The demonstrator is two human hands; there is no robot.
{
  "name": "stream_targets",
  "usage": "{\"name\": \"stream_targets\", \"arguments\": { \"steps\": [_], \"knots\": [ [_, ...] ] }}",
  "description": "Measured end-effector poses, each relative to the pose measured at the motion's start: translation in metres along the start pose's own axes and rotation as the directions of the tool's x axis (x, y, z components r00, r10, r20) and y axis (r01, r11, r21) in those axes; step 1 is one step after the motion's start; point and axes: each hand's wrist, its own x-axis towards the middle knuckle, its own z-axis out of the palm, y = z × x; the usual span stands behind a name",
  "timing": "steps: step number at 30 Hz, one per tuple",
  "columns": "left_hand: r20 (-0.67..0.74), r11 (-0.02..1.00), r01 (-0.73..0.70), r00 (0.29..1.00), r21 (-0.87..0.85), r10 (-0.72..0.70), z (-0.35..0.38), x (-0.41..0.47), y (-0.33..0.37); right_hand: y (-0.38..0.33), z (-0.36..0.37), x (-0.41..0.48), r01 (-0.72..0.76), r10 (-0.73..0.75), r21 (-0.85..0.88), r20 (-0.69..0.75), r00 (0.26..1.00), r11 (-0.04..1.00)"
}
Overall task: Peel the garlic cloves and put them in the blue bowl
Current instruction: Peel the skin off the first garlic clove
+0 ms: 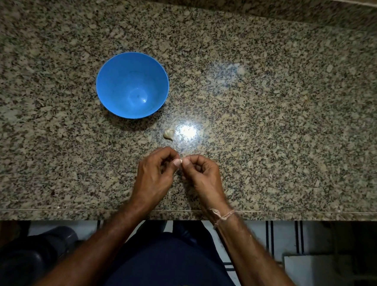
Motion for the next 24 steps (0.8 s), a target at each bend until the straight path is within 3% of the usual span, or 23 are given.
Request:
{"name": "stream_targets", "arguments": {
  "steps": [4,6,8,10,11,12,13,15,16,17,18,19,21,22,23,24],
  "knots": [
    [0.013,0.993,-0.075,0.997,0.094,0.074,0.008,-0.002,0.004,-0.002,0.011,-0.005,0.158,-0.184,-0.316,-0.054,0.981,0.936],
    [0.053,0.999,-0.01,0.999,0.053,0.007,0.01,-0.002,0.005,-0.004,0.013,-0.004,0.259,-0.308,-0.46,-0.034,0.951,0.849],
    [0.189,0.96,0.226,0.963,-0.167,-0.193,0.009,0.001,0.004,-0.003,0.01,-0.001,0.344,-0.406,-0.574,0.023,0.914,0.743],
    [0.39,0.751,0.517,0.844,-0.411,-0.368,0.008,0.004,0.001,-0.002,0.006,0.002,0.389,-0.462,-0.669,0.077,0.883,0.634],
    [0.449,0.678,0.588,0.799,-0.442,-0.4,0.006,0.006,0.001,-0.003,0.005,0.002,0.392,-0.466,-0.692,0.091,0.88,0.606],
    [0.46,0.681,0.587,0.797,-0.437,-0.392,0.006,0.005,0.002,-0.003,0.004,0.003,0.373,-0.437,-0.687,0.09,0.895,0.623],
    [0.418,0.766,0.517,0.836,-0.382,-0.356,0.007,0.004,0.003,-0.003,0.002,0.003,0.321,-0.365,-0.649,0.071,0.928,0.69],
    [0.258,0.969,0.223,0.947,-0.105,-0.19,0.006,0.0,0.001,-0.004,0.0,0.005,0.104,-0.093,-0.427,0.048,0.995,0.898],
    [0.219,0.992,0.123,0.969,-0.009,-0.118,0.006,-0.001,-0.001,-0.005,-0.002,0.006,0.017,0.003,-0.355,0.057,0.998,0.935],
    [0.222,0.992,0.125,0.968,-0.018,-0.118,0.007,-0.001,-0.002,-0.005,-0.002,0.006,0.01,0.016,-0.352,0.07,0.997,0.936],
    [0.262,0.964,0.23,0.947,-0.136,-0.189,0.007,0.0,-0.002,-0.004,-0.001,0.005,0.081,-0.055,-0.424,0.074,0.996,0.902],
    [0.33,0.87,0.387,0.9,-0.305,-0.284,0.007,0.003,0.0,-0.003,0.0,0.005,0.201,-0.184,-0.548,0.087,0.979,0.812],
    [0.494,0.586,0.644,0.761,-0.493,-0.42,0.006,0.007,0.003,-0.001,0.002,0.005,0.385,-0.419,-0.712,0.14,0.897,0.587],
    [0.537,0.507,0.698,0.715,-0.506,-0.447,0.005,0.007,0.005,0.0,0.003,0.006,0.411,-0.458,-0.736,0.155,0.875,0.538],
    [0.536,0.519,0.696,0.716,-0.496,-0.447,0.005,0.006,0.006,0.0,0.001,0.007,0.4,-0.437,-0.729,0.153,0.887,0.556],
    [0.473,0.66,0.614,0.778,-0.433,-0.413,0.005,0.004,0.004,-0.001,-0.001,0.008,0.336,-0.34,-0.669,0.13,0.931,0.663]
  ]
}}
